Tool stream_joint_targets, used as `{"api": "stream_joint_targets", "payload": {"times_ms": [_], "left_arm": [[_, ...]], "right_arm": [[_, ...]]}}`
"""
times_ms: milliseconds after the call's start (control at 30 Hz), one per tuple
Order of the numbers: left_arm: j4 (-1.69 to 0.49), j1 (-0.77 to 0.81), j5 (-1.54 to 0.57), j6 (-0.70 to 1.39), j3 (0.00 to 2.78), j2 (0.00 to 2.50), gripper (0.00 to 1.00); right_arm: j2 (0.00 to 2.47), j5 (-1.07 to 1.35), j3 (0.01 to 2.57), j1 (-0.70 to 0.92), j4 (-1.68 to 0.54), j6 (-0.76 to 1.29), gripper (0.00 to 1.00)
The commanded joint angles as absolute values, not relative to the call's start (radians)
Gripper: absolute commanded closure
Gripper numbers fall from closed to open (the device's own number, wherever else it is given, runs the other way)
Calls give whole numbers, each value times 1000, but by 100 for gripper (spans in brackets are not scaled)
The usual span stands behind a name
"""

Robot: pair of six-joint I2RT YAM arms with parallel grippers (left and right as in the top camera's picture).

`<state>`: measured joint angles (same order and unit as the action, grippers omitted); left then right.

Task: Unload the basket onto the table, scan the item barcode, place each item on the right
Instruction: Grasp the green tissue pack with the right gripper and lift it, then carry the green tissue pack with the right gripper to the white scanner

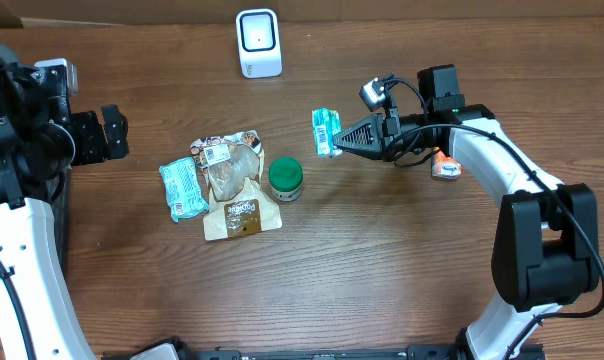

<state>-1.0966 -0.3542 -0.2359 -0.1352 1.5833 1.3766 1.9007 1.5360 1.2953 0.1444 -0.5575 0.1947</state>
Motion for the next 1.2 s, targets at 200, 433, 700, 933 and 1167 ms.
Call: {"api": "stream_joint_targets", "payload": {"times_ms": [200,433,700,933,1167], "left_arm": [[-1096,-353,-249,-157,1592,1375,0],[-1096,-353,-249,-157,1592,1375,0],[-1096,-353,-249,-157,1592,1375,0],[-1096,-353,-249,-157,1592,1375,0],[-1096,-353,-249,-157,1592,1375,0]], "right_arm": [[1865,1570,1291,141,-554,202,96],[1865,1567,1291,141,-550,202,96],[1864,1314,1292,159,-581,244,96],[1864,904,1441,205,-834,227,96],[1866,378,1855,293,-1093,249,96]]}}
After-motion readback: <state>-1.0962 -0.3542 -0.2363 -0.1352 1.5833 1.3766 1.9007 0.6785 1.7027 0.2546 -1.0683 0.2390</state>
